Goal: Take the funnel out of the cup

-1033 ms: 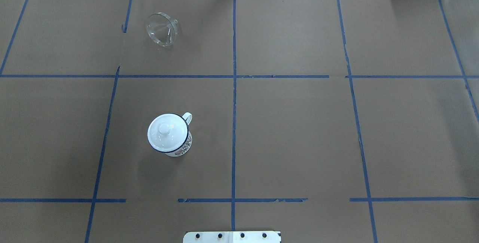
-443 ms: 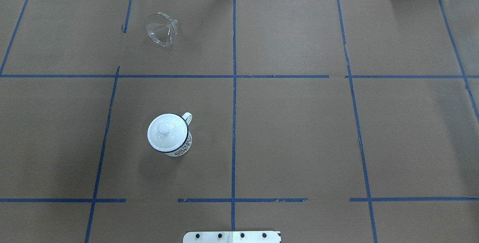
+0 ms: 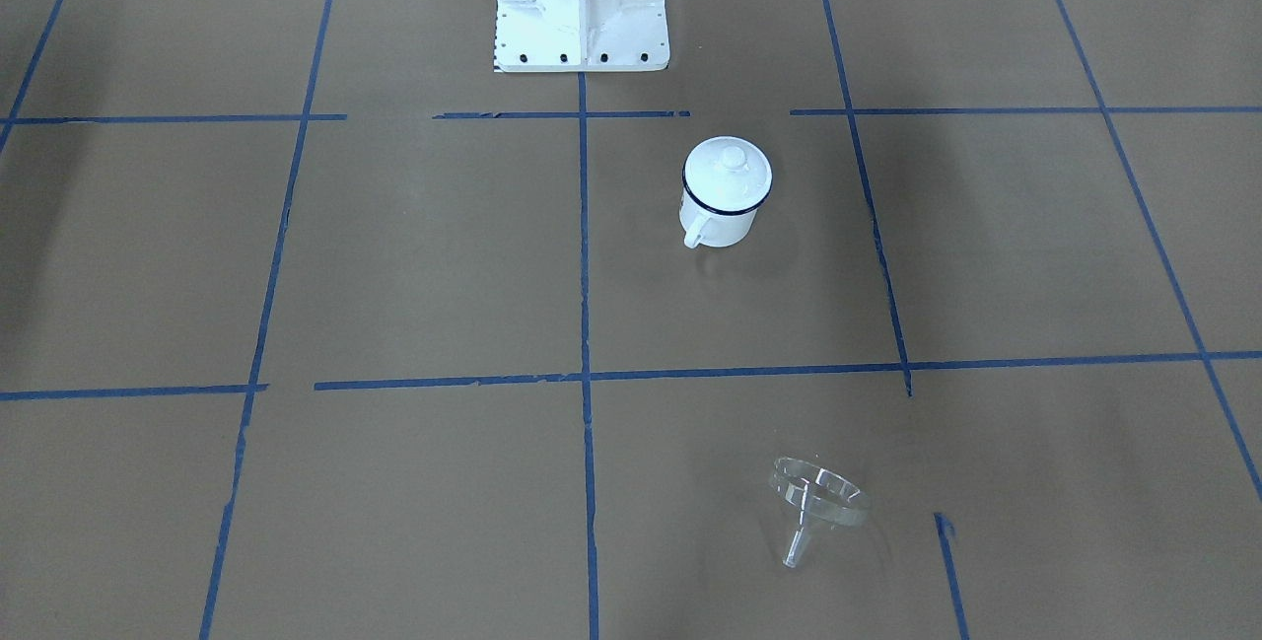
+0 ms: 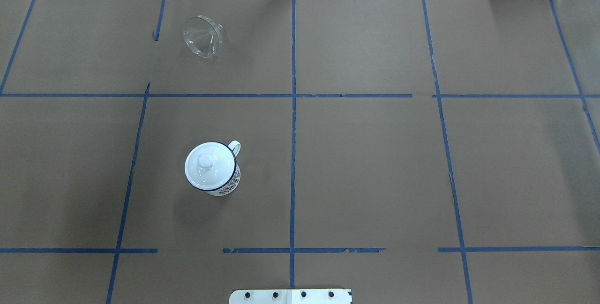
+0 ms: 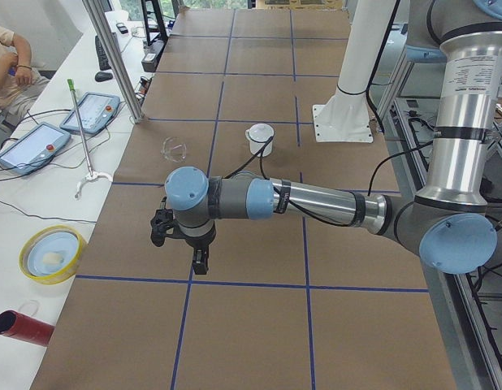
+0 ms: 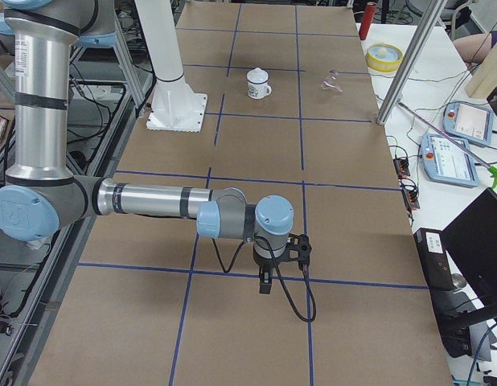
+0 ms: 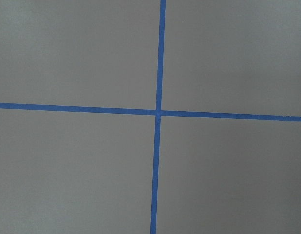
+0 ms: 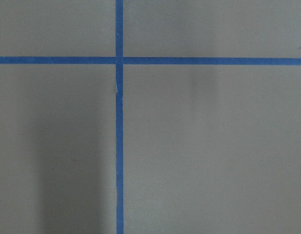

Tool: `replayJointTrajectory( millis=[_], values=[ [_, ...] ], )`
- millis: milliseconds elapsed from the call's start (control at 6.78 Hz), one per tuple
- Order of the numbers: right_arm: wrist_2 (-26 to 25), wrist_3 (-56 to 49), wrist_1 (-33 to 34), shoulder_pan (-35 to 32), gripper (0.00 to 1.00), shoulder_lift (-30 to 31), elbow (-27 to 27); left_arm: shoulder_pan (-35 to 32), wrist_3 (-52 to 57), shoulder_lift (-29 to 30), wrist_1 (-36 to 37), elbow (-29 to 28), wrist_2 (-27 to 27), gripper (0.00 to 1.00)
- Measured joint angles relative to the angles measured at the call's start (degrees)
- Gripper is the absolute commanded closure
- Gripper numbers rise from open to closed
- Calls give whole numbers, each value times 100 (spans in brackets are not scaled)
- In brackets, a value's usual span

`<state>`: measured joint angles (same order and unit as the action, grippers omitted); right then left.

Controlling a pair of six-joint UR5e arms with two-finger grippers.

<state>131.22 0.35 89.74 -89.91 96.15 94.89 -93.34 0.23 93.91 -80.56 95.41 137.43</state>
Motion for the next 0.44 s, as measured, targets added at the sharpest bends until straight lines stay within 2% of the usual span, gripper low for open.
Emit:
replayJointTrajectory(
  millis=[443],
  values=[
    [0, 0, 0, 0, 0, 0, 2, 0, 20, 56, -156, -103, 5, 0]
  ],
)
